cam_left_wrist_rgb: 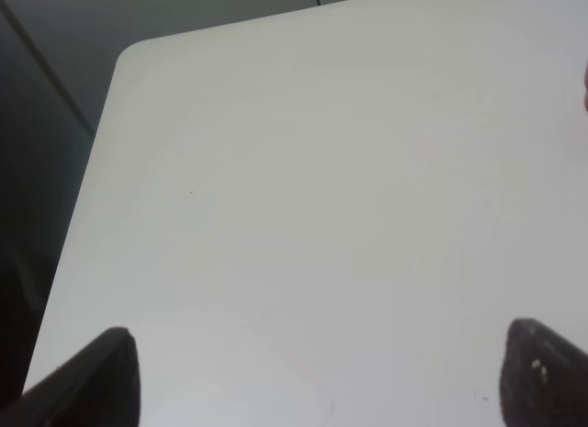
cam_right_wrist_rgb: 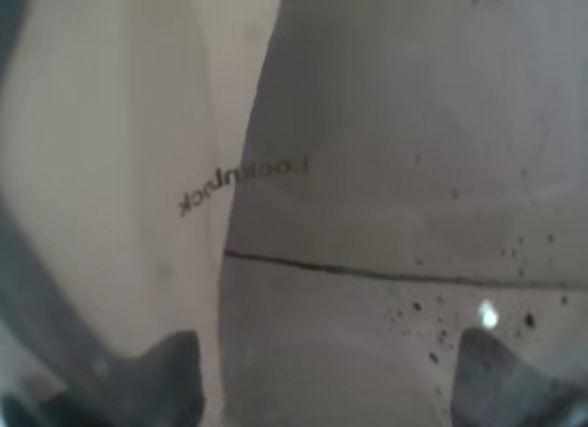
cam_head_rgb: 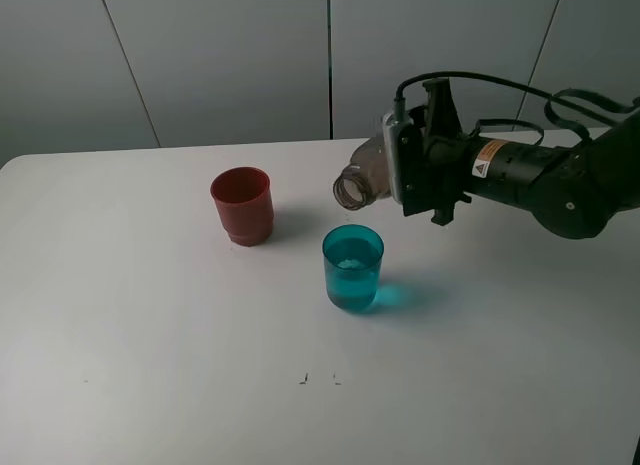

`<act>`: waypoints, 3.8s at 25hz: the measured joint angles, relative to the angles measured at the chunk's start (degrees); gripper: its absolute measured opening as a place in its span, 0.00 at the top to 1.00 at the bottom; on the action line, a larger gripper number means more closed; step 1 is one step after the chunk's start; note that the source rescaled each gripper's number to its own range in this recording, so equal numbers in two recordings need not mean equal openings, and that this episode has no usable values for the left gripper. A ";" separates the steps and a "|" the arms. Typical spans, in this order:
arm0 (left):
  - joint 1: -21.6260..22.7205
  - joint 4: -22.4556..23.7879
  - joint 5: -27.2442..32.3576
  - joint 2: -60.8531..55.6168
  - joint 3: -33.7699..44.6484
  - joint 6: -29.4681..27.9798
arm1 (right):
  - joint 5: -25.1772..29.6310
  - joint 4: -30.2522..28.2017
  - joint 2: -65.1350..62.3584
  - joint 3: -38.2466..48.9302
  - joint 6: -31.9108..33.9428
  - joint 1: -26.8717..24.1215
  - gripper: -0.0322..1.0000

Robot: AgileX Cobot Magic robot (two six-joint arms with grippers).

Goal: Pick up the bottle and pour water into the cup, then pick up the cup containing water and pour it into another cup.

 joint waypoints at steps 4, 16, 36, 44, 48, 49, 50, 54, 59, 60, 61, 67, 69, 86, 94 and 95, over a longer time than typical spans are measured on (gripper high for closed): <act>0.00 0.00 0.00 0.00 0.00 0.00 | 0.98 0.00 0.00 0.00 20.00 0.00 0.95; 0.00 0.00 0.00 0.00 0.00 0.00 | 2.33 0.00 0.00 0.00 60.28 -4.28 0.95; 0.00 0.00 0.00 0.00 0.00 0.00 | -3.89 -7.18 13.50 -15.37 84.35 -17.36 0.95; 0.00 0.00 0.00 0.00 0.00 0.00 | -4.24 -9.62 18.45 -19.76 88.29 -17.36 0.95; 0.00 0.00 0.00 0.00 0.00 0.00 | -3.82 -9.83 19.17 -19.85 88.42 -17.36 0.95; 0.00 0.00 0.00 0.00 0.00 0.00 | -3.57 -10.11 19.23 -19.85 88.45 -17.36 0.95; 0.00 0.00 0.00 0.00 0.00 0.00 | -3.31 -10.38 19.23 -19.85 88.45 -17.36 0.95; 0.00 0.00 0.00 0.00 0.00 0.00 | -3.05 -11.44 19.23 -19.85 88.45 -17.48 0.95; 0.00 0.00 0.00 0.00 0.00 0.00 | -1.93 -12.00 19.23 -19.91 88.93 -17.48 0.95; 0.00 0.00 0.00 0.00 0.00 0.00 | -1.75 -12.04 19.23 -19.91 89.21 -17.48 0.95; 0.00 0.00 0.00 0.00 0.00 0.00 | -1.67 -12.16 19.23 -19.91 89.50 -17.48 0.95; 0.00 0.00 0.00 0.00 0.00 0.00 | -0.10 -12.22 19.23 -19.91 90.02 -17.48 0.95; 0.00 0.00 0.00 0.00 0.00 0.00 | 0.03 -12.46 19.23 -19.99 90.02 -17.57 0.95; 0.00 0.00 0.00 0.00 0.00 -0.03 | 0.80 -16.18 17.86 -19.69 92.87 -17.57 0.01; 0.00 0.00 0.00 0.00 0.00 -0.03 | 3.27 -18.33 15.32 -15.61 92.90 -17.57 0.01; 0.00 0.00 0.00 0.00 0.00 -0.03 | 3.56 -18.48 15.32 -15.32 92.90 -17.57 0.01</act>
